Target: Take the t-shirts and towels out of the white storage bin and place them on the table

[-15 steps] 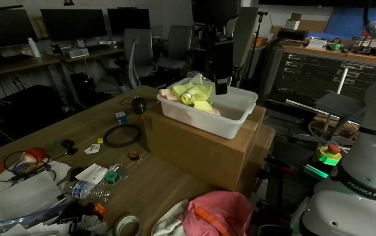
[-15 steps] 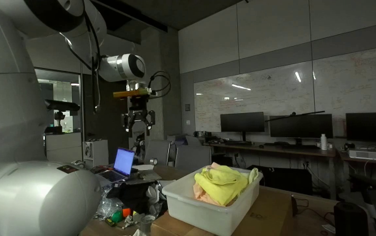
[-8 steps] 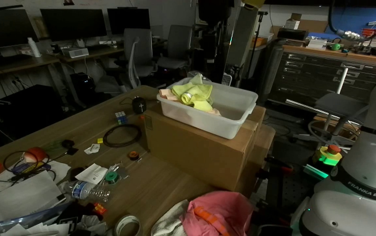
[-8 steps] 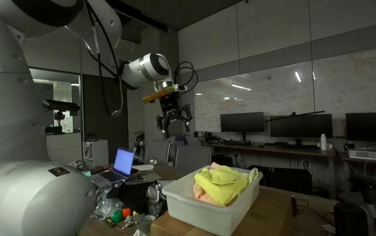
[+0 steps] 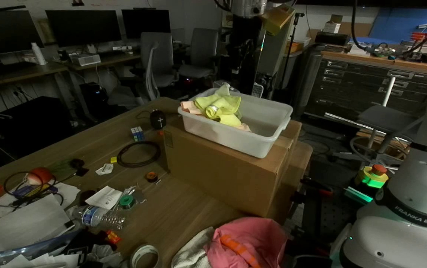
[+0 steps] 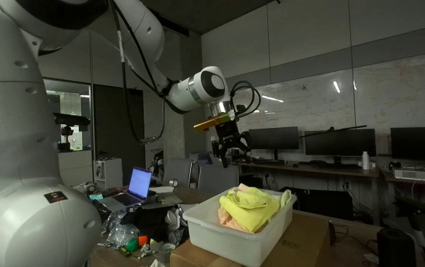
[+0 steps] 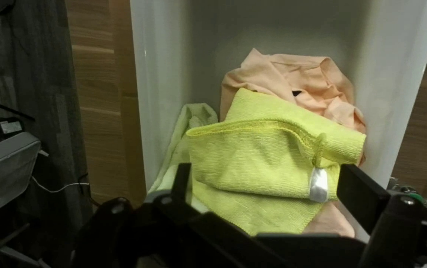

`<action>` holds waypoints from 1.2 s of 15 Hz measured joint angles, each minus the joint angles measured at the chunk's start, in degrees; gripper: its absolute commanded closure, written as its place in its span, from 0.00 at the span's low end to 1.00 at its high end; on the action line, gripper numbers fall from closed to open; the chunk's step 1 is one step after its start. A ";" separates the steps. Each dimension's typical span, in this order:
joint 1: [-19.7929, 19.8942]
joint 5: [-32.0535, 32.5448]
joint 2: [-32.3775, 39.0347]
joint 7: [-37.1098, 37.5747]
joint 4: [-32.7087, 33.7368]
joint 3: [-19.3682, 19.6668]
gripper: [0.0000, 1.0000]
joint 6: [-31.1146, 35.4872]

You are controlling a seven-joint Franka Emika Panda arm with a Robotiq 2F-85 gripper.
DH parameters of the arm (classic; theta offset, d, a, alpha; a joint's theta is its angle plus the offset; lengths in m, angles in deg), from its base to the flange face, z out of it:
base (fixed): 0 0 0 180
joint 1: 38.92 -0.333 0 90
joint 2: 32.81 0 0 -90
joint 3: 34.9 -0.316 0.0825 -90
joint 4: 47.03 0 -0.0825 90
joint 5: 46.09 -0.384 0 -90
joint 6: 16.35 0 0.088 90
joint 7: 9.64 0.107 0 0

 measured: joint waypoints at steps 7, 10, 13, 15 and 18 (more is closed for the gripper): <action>0.00 -8.67 5.36 -11.08 -0.54 2.27 0.00 6.17; 0.11 -8.68 8.30 -11.72 -0.51 2.45 0.00 6.58; 0.23 -9.03 11.19 -12.57 -0.41 2.47 0.00 7.37; 0.25 -10.36 12.74 -13.84 -0.31 2.47 0.00 8.19; 0.27 -12.89 14.57 -17.84 0.18 2.47 0.00 8.38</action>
